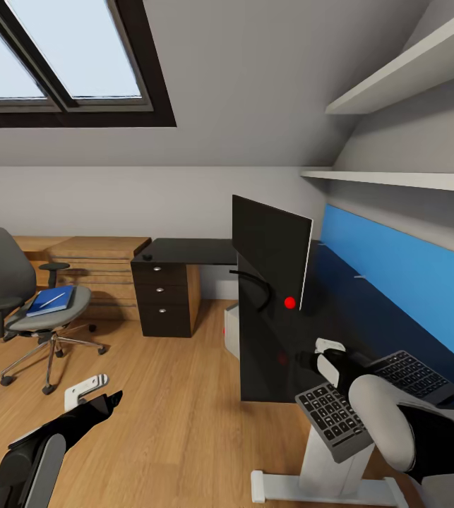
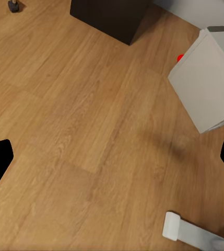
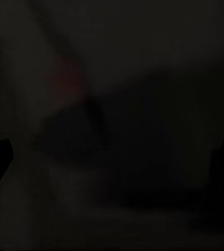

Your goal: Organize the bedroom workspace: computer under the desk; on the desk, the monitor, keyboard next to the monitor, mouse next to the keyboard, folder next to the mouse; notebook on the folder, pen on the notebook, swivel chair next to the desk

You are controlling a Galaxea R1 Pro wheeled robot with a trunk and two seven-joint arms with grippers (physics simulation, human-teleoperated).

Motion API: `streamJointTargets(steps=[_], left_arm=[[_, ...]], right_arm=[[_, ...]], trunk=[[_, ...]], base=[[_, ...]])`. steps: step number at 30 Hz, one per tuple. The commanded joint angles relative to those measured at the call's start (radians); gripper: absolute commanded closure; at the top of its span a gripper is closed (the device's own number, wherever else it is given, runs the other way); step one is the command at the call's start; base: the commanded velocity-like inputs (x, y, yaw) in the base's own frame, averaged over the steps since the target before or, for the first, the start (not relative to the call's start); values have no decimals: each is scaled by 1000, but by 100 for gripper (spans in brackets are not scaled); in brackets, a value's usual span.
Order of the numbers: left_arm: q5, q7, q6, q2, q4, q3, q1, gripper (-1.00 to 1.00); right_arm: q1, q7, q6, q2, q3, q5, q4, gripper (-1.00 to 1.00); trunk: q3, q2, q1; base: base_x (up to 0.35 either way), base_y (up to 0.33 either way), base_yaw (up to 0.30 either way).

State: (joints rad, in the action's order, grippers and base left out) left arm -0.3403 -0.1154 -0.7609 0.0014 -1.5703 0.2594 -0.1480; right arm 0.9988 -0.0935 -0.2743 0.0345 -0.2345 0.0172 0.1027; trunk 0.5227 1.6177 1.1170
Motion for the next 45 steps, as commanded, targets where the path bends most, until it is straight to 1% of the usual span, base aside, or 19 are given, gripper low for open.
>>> streamJointTargets(steps=[1,8,26,38,45], left_arm=[[-11,-9,-5,0,-1,0,-1,-100],[-11,-9,-5,0,1,0,-1,-100],[-10,-9,-5,0,6,-3,-1,-100],[-9,-9,-4,-1,6,-4,-1,-100],[-9,-9,-3,-1,6,-15,-1,-100]], right_arm=[[0,0,-8,-2,-25,-13,-9,-100],[0,0,-8,-6,-25,-2,-9,-100],[0,0,-9,-7,-25,0,-9,-100],[0,0,-12,-7,-25,1,-9,-100],[0,0,-13,-7,-25,1,-9,-100]], trunk=[[1,0,0],[1,0,0],[1,0,0],[-36,-84,-46],[-58,-133,-73]], base=[[0,0,0],[0,0,0],[0,0,0],[0,0,0],[0,0,0]])
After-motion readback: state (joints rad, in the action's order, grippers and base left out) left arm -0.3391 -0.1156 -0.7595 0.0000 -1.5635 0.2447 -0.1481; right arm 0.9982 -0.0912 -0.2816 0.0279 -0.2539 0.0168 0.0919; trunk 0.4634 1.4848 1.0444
